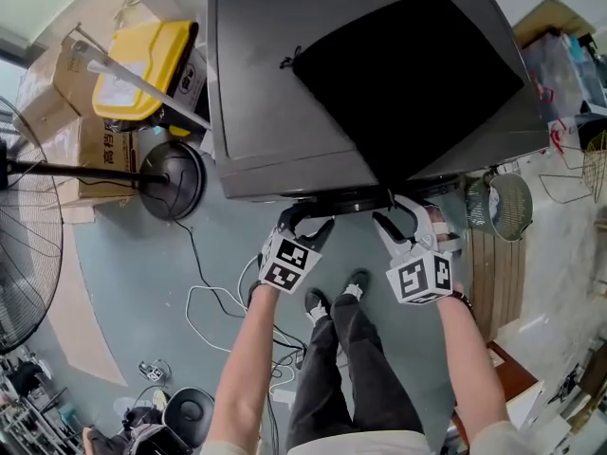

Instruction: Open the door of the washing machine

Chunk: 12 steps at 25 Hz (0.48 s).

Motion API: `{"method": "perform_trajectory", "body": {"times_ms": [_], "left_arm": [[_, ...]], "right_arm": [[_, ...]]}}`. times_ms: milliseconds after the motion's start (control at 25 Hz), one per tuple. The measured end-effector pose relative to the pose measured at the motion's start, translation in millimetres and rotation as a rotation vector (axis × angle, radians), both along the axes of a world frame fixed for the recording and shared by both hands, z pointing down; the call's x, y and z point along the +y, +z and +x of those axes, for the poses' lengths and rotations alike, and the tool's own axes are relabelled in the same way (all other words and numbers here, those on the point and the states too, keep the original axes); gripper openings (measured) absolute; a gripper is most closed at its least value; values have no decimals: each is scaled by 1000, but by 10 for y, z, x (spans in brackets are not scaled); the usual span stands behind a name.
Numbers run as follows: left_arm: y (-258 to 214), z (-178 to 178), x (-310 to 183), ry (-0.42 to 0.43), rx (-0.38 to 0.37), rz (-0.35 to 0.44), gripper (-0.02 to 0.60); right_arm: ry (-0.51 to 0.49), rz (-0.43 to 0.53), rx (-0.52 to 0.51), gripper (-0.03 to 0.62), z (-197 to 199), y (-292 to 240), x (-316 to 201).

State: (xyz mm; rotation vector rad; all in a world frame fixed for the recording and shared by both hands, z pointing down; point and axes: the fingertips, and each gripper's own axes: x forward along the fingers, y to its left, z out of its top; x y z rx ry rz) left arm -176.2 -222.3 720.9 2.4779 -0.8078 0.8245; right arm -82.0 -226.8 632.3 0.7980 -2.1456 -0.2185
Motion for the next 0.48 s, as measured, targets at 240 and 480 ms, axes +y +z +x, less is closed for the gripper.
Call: {"method": "perform_trajectory", "body": {"times_ms": [240, 480], "left_arm": [[24, -8, 111, 19, 4, -6, 230], [62, -17, 320, 48, 8, -16, 195]], "right_arm": [[26, -10, 46, 164, 1, 22, 51], [57, -36, 35, 164, 6, 16, 192]]}}
